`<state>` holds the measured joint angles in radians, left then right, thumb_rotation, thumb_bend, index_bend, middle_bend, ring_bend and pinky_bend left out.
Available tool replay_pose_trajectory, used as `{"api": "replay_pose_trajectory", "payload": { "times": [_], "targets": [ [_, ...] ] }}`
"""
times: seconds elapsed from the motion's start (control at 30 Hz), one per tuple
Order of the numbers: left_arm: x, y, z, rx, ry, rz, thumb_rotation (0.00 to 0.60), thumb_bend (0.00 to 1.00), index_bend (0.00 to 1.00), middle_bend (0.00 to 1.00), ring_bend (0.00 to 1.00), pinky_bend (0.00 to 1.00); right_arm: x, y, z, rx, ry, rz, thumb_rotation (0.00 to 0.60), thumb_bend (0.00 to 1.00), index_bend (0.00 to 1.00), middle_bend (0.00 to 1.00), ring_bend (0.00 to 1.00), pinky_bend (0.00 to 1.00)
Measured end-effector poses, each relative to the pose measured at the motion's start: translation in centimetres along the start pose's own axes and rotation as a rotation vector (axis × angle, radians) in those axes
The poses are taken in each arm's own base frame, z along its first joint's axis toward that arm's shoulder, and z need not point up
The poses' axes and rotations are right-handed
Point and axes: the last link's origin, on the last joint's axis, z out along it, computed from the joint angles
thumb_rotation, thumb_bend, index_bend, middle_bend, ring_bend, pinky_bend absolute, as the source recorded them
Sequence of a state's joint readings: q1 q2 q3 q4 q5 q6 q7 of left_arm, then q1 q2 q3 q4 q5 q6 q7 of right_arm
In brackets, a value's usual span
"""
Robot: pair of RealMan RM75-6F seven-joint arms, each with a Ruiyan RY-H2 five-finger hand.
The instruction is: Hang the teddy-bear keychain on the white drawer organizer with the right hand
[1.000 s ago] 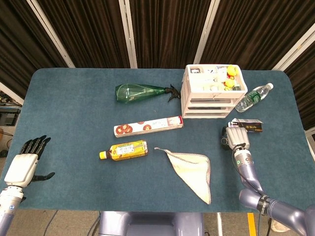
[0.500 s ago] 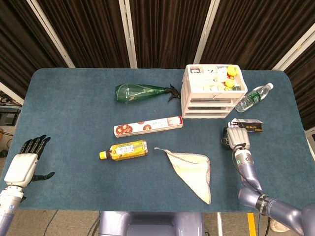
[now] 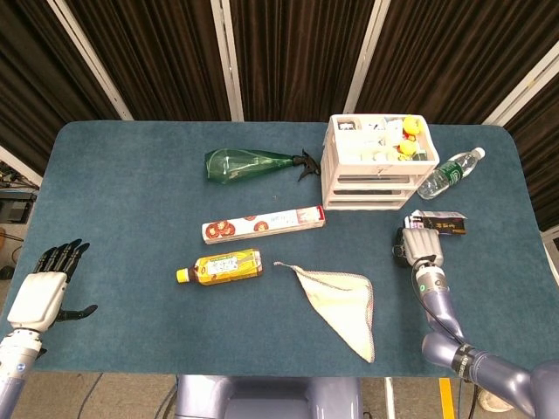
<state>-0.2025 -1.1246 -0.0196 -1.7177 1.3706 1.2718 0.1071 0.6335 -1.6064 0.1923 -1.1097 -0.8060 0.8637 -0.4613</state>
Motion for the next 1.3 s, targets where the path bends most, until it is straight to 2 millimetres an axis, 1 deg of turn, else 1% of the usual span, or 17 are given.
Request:
{"api": "replay_pose_trajectory", "payload": {
  "times": [0.13,0.27,0.5,0.7,0.9,1.3],
  "targets": [
    [0.0,0.0,0.0,0.001,0.000,0.000,0.600,0.09,0.00,0.00,0.00,0.00,0.0,0.0,0.1,0.000,0.003,0.002,0.600,0.30,0.51,1.00,1.00,0.84],
    [0.0,0.0,0.0,0.001,0.000,-0.001,0.600,0.09,0.00,0.00,0.00,0.00,0.0,-0.1,0.0,0.002,0.005,0.005,0.600,0.30,0.52,1.00,1.00,0.84],
    [0.0,0.0,0.0,0.000,0.002,-0.001,0.600,0.09,0.00,0.00,0.00,0.00,0.1,-0.2,0.0,0.005,0.011,0.010,0.600,0.30,0.53,1.00,1.00,0.84],
    [0.0,0.0,0.1,0.002,0.000,-0.004,0.600,0.09,0.00,0.00,0.00,0.00,0.6,-0.5,-0.4,0.024,0.023,0.018,0.600,0.30,0.53,1.00,1.00,0.84],
    [0.0,0.0,0.1,0.001,0.000,-0.005,0.600,0.09,0.00,0.00,0.00,0.00,1.5,-1.1,-1.1,0.055,0.040,0.038,0.600,0.30,0.53,1.00,1.00,0.84],
    [0.1,0.0,0.0,-0.001,0.005,-0.010,0.600,0.09,0.00,0.00,0.00,0.00,4.6,-2.3,-3.0,0.107,0.143,0.137,0.600,0.30,0.53,1.00,1.00,0.84]
  ]
}}
